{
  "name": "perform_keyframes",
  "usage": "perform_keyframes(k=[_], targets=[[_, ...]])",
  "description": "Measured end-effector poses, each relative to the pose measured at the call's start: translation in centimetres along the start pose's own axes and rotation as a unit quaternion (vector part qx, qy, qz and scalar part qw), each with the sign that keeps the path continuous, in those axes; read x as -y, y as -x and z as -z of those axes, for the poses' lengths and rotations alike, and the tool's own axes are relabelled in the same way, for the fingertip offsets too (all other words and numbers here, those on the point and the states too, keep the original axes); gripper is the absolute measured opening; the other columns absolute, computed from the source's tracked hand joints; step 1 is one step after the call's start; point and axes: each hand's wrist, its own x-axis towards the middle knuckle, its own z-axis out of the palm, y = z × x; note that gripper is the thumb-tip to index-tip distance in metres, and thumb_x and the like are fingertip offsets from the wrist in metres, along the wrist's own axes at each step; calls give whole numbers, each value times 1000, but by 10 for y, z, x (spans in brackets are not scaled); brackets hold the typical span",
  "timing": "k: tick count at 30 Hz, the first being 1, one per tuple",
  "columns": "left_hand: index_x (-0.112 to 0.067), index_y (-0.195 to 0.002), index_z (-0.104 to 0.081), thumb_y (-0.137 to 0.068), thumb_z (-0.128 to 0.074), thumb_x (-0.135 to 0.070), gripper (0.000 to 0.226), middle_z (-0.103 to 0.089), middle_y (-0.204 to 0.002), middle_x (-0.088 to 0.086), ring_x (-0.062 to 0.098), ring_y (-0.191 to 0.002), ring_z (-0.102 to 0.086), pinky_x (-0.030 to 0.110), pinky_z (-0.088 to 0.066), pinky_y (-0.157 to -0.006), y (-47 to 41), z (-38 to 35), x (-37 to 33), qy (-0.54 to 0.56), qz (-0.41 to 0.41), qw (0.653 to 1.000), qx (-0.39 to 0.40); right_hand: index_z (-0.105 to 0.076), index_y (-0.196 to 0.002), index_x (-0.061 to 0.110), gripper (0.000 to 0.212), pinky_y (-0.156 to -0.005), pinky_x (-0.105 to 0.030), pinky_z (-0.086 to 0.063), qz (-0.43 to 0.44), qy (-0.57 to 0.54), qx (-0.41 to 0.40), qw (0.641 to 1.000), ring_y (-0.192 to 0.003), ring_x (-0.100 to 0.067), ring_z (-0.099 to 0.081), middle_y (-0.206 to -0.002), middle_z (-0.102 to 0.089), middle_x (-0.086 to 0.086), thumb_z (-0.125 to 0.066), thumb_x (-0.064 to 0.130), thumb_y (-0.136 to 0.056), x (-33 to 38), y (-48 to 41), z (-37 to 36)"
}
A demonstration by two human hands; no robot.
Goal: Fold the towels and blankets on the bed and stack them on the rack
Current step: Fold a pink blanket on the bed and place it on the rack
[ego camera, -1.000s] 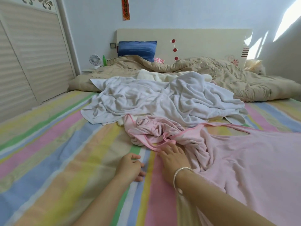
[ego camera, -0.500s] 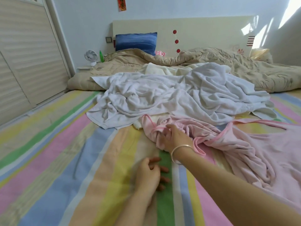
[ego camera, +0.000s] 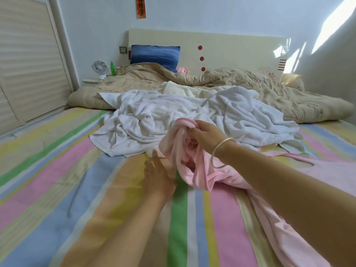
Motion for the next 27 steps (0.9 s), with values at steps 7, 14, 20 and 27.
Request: perform_keyframes(k=[7,14,20,27], targets=[[-13,-117,-59,-69,-70,-43,58,-62,-119,9,25,-110,-58,35,-50,-88,-38,36,-26,81,-69,987,117,-59,-72,6,18,-55,-32,-50,-42,-282,-102,953,-48,-20,-57,-52,-58,-6,-45,14,-81,34,-1,36],[-9,-103,-69,-85,-58,-22,25,-69,-99,12,26,-92,-65,37,-52,-83,-26,72,-7,517,37,829,210,-65,-75,9,18,-50,-20,-50,-90,-269,-163,945,-56,-19,-59,-54,-60,-4,-51,8,-85,33,-9,49],[-12,-89,-79,-89,-56,-33,32,-73,-91,13,20,-80,-71,28,-55,-69,-7,131,28,622,23,759,191,-60,-105,18,17,-69,-15,-36,-29,-47,-206,977,-85,-16,-51,-85,-56,5,-47,15,-93,53,-40,16],[-23,-67,-80,-100,-49,-31,46,-67,-120,1,4,-79,-72,25,-53,-81,-30,209,118,630,23,777,10,-36,-138,27,61,-105,-30,-36,121,110,-52,985,-122,-17,-48,-135,-49,2,-51,31,-79,84,-107,-76]])
